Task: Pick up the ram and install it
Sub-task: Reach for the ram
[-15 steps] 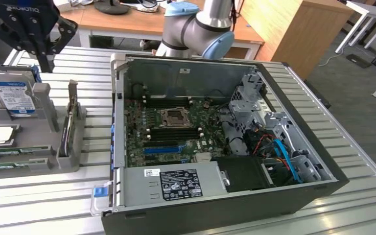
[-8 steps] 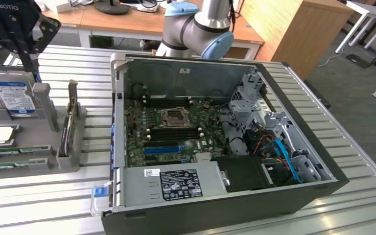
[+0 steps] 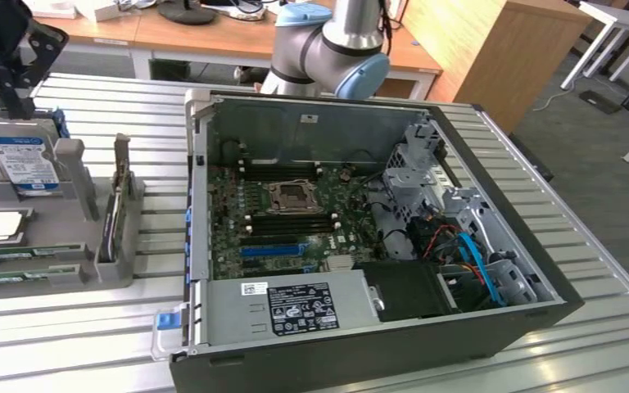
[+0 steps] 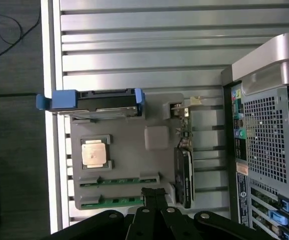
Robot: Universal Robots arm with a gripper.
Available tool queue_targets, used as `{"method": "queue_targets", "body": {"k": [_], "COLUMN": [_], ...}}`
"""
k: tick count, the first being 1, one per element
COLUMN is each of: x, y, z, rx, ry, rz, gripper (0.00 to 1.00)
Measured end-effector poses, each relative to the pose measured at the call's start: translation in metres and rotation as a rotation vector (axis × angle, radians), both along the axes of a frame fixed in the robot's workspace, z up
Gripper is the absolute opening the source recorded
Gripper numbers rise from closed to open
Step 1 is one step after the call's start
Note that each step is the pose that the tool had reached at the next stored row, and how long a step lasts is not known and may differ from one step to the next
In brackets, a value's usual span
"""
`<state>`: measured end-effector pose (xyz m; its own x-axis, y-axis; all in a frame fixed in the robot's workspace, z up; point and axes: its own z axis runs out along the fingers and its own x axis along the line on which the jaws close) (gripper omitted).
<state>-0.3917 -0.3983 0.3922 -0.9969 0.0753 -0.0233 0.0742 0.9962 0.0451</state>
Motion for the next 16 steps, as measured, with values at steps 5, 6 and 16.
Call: {"method": "queue_targets", "body": {"k": [5,6,16], "x": [-0.015,-0.016,-0.017], "y": [0.0000,-0.0001,-0.0005], "z": [-0.0001,-0.0001,0.0000], "rx": [0.0001,0.0000,0.0000], "ry": [-0.0001,0.0001,0.0001], "rz": [0.000,0.000,0.000], "gripper": [0.11,0.11,0.11]}}
